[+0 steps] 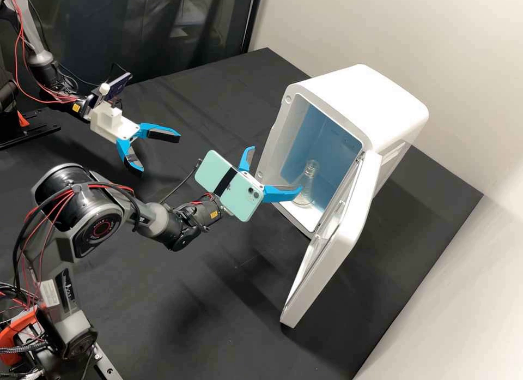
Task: Take the flask out of the incubator
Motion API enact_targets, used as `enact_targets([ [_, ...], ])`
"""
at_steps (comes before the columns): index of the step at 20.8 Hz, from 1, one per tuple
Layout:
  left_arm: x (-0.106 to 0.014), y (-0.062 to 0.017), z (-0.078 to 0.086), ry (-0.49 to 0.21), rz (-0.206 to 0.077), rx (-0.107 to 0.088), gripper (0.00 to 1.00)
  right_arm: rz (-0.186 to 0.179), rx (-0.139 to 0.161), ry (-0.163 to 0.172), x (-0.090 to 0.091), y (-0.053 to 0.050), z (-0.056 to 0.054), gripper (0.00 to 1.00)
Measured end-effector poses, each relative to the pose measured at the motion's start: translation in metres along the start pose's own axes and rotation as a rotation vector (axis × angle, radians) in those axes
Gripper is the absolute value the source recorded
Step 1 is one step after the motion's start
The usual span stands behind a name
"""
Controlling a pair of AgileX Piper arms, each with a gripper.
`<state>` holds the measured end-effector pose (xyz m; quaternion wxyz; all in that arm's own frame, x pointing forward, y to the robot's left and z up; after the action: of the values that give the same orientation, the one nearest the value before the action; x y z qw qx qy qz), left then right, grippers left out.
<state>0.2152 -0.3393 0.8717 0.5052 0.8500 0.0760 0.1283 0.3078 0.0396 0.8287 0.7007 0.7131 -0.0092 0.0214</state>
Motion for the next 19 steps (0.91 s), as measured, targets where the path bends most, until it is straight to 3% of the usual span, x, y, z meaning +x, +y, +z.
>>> enact_targets([
  [8, -0.004, -0.0043, 0.0, 0.004, -0.018, -0.006, 1.0, 0.0, 0.0, 0.0, 0.0, 0.0, 0.0, 1.0],
  [11, -0.004, -0.0043, 0.0, 0.005, -0.018, -0.008, 1.0, 0.019, 0.0, 0.019, 0.001, 0.0, 0.0, 1.0],
  [15, -0.004, -0.0034, 0.001, 0.003, -0.013, -0.011, 1.0, 0.001, -0.007, 0.027, 0.002, -0.011, 0.003, 1.0],
  [19, -0.004, -0.0034, 0.001, 0.003, -0.013, -0.011, 1.0, -0.043, -0.048, 0.02, 0.009, -0.026, 0.006, 1.0],
])
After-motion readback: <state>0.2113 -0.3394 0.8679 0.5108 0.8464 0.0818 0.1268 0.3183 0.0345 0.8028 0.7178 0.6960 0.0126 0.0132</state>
